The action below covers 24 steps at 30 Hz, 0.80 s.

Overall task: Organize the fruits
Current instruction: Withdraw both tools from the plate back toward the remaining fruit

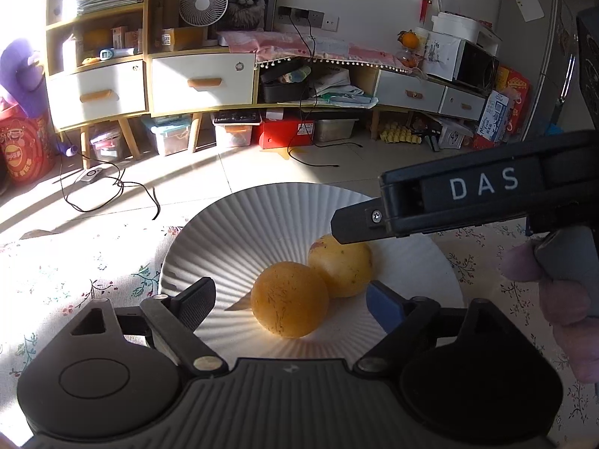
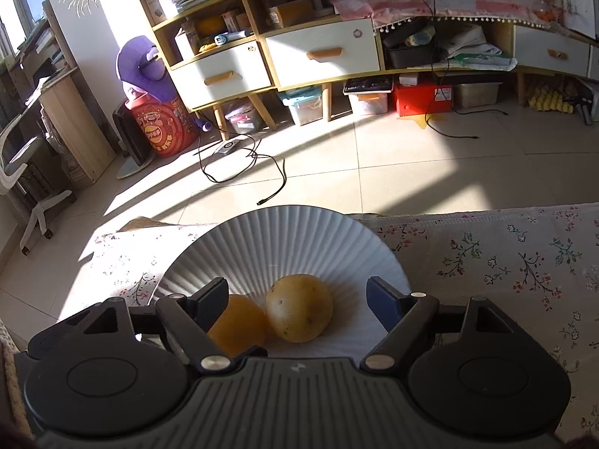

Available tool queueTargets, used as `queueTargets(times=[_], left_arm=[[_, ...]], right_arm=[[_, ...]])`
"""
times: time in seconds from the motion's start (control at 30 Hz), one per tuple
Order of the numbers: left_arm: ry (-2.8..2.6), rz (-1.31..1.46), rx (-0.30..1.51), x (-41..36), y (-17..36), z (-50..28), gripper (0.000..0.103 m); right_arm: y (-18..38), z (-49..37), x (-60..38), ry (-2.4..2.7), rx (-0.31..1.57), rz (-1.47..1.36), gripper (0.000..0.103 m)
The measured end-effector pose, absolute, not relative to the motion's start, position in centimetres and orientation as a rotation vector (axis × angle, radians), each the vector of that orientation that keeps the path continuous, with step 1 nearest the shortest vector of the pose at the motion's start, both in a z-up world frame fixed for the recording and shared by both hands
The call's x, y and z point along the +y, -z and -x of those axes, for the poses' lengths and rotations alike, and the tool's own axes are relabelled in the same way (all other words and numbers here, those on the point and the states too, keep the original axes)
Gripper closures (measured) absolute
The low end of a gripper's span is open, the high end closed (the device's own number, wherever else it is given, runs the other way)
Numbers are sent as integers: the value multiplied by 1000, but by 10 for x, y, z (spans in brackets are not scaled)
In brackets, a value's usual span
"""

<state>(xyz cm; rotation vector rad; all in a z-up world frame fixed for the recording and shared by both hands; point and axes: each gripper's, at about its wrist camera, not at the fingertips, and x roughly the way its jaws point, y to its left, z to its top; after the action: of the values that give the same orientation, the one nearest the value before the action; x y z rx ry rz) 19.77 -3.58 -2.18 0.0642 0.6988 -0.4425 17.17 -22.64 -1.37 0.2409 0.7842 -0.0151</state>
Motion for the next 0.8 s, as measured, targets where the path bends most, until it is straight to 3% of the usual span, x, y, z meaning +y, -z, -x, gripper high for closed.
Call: queueTargets(times=[0.2, 0.8], left_arm=[[438, -66, 695, -33, 10, -184, 10], [412, -46, 726, -5, -9, -132, 10]], right_arm=[[7, -158, -227, 24, 779, -226, 18], [-6, -101, -221, 8, 770, -181, 7]])
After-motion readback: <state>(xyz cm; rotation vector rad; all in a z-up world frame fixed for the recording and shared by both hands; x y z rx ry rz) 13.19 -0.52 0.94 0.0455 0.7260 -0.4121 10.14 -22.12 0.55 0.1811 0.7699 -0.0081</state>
